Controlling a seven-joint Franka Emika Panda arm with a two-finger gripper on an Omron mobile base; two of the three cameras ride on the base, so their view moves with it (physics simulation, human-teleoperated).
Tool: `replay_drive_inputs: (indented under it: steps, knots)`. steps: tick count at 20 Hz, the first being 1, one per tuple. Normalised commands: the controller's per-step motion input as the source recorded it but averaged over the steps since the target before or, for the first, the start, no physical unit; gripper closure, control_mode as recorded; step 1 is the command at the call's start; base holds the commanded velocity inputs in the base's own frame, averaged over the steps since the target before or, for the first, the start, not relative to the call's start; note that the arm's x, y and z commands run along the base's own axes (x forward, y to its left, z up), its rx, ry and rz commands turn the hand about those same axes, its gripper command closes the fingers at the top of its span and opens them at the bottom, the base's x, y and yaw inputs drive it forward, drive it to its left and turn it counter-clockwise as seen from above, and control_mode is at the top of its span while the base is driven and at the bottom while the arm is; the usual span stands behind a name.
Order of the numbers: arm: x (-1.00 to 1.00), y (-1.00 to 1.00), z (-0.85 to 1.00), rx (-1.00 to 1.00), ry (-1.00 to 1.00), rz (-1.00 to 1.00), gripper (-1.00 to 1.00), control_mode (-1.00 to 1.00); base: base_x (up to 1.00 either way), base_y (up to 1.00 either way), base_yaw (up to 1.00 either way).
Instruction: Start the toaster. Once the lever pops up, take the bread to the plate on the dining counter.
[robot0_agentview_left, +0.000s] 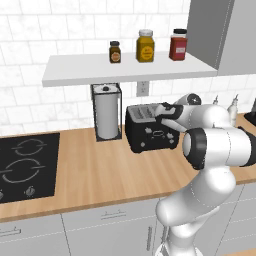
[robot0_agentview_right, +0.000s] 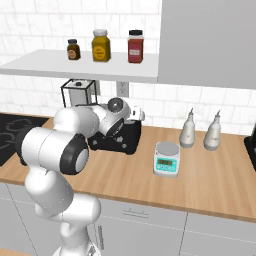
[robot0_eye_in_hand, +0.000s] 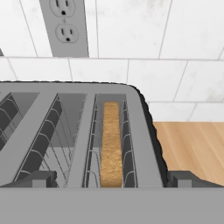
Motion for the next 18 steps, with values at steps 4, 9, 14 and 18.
replay_drive_inputs:
  steps: [4,9,14,18]
  knots:
    - [0.0,0.0,0.0,0.0,0.0,0.0,-1.0,-1.0,0.0,0.0,0.0]
    - [0.0,0.0,0.0,0.0,0.0,0.0,-1.0,-1.0,0.0,0.0,0.0]
    - [0.0,0.0,0.0,0.0,0.0,0.0,-1.0,-1.0,0.0,0.0,0.0]
    - [0.0,0.0,0.0,0.0,0.0,0.0,-1.0,-1.0,0.0,0.0,0.0]
